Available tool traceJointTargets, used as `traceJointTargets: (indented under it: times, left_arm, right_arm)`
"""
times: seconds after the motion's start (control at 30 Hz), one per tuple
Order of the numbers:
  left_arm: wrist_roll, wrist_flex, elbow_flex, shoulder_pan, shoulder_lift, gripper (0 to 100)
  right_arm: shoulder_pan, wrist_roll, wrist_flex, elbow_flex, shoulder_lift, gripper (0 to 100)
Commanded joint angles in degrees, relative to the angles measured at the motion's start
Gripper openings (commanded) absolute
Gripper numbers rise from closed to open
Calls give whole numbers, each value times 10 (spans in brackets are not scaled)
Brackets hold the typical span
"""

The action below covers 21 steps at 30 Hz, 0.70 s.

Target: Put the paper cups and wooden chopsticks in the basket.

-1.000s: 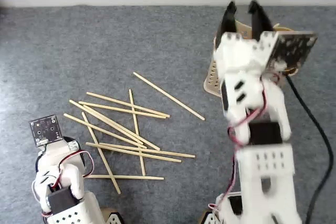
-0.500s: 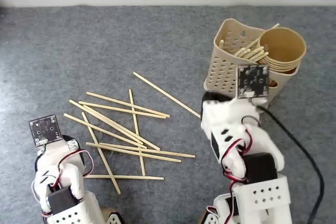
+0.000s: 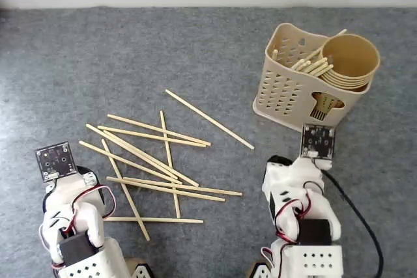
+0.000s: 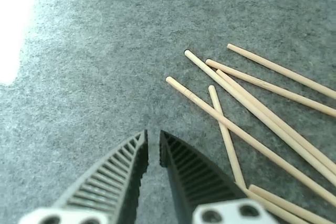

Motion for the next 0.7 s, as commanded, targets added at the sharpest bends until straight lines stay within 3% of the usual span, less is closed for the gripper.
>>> traceJointTargets:
  times: [0.0, 0.13, 0.27, 0.5, 0.67]
  left_arm:
    - [-3, -10, -7, 2, -4, 37]
    - [-3, 17, -23, 4, -4, 38]
    - [-4, 105, -61, 26, -3, 39]
    - [-8, 107, -65, 37, 0, 41]
    - [-51, 128, -65, 79, 1, 55]
  right_arm:
    - [9, -4, -16, 34, -47, 9]
    - [7, -4, -16, 72, -83, 9]
    - [5, -1, -2, 99, -98, 9]
    - [6, -3, 11, 97, -100, 9]
    - [7, -4, 12, 97, -100, 9]
